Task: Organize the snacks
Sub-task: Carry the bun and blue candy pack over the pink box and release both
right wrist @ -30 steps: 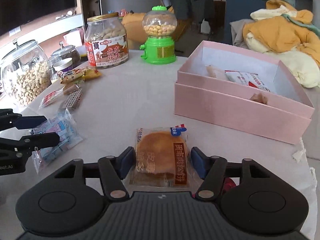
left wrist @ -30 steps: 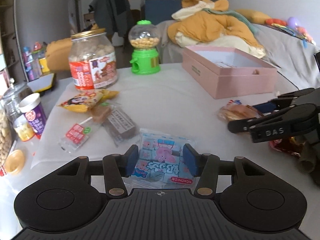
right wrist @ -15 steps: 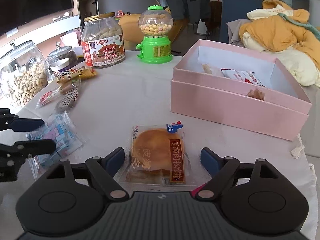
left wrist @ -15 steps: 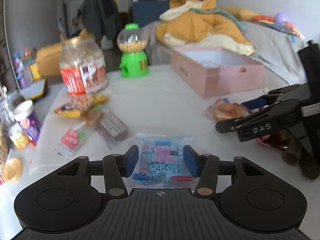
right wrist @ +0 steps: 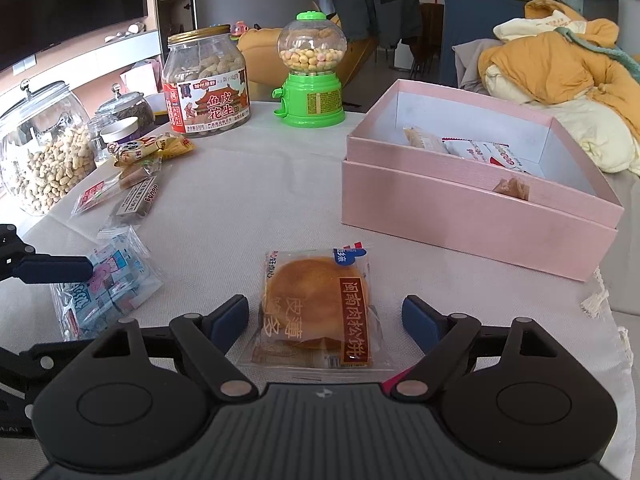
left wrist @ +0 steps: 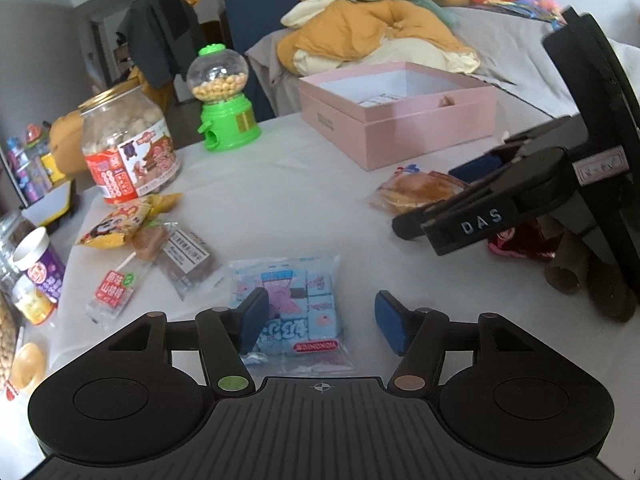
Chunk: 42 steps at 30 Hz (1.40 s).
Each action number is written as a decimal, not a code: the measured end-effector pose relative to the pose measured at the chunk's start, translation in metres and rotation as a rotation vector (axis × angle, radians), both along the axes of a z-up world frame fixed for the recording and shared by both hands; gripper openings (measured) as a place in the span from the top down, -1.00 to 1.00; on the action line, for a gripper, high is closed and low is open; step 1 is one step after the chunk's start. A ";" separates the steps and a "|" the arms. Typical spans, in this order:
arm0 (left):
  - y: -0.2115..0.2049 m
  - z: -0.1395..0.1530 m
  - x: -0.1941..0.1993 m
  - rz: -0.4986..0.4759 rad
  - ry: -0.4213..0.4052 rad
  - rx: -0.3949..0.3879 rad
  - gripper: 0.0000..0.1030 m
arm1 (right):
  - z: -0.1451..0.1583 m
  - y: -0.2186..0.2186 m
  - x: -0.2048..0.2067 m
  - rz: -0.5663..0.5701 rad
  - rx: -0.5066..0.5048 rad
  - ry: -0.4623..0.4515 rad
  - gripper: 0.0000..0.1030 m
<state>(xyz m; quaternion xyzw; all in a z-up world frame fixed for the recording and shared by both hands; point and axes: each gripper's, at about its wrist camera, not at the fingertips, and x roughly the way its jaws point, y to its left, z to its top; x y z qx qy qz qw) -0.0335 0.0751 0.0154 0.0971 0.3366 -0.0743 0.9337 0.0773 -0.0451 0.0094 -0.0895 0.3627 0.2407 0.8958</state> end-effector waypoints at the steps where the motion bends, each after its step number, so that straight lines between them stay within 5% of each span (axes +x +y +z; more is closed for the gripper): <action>1: 0.002 0.000 0.001 0.014 -0.003 0.002 -0.25 | 0.000 0.000 0.000 0.000 0.000 0.000 -0.65; 10: 0.028 -0.004 0.012 0.138 -0.034 -0.020 -0.36 | 0.000 0.000 0.000 0.003 -0.001 0.001 -0.68; 14: 0.038 -0.012 0.028 0.163 0.006 -0.111 -0.50 | 0.000 0.001 0.000 0.012 -0.003 0.005 -0.71; 16: 0.046 -0.013 0.031 0.170 0.002 -0.172 -0.50 | -0.001 0.001 0.001 0.016 -0.002 0.007 -0.74; 21: 0.041 -0.012 0.025 0.145 0.014 -0.151 -0.40 | -0.002 0.003 0.004 0.056 -0.001 0.034 -0.93; 26: 0.035 -0.011 0.009 0.137 -0.009 -0.227 -0.31 | -0.002 0.002 0.004 0.085 -0.003 0.055 -0.99; 29: 0.021 -0.012 0.008 0.122 -0.014 -0.169 -0.31 | -0.001 0.001 0.003 0.092 -0.002 0.058 -0.99; 35: 0.014 -0.014 0.004 0.125 -0.022 -0.129 -0.33 | 0.008 0.000 0.014 -0.006 0.022 0.080 -0.52; 37: 0.013 -0.015 0.003 0.126 -0.026 -0.119 -0.33 | 0.010 0.007 0.014 -0.005 -0.019 0.080 -0.10; 42: 0.013 -0.013 0.003 0.126 -0.013 -0.121 -0.32 | 0.022 0.008 0.003 0.016 -0.056 0.095 -0.08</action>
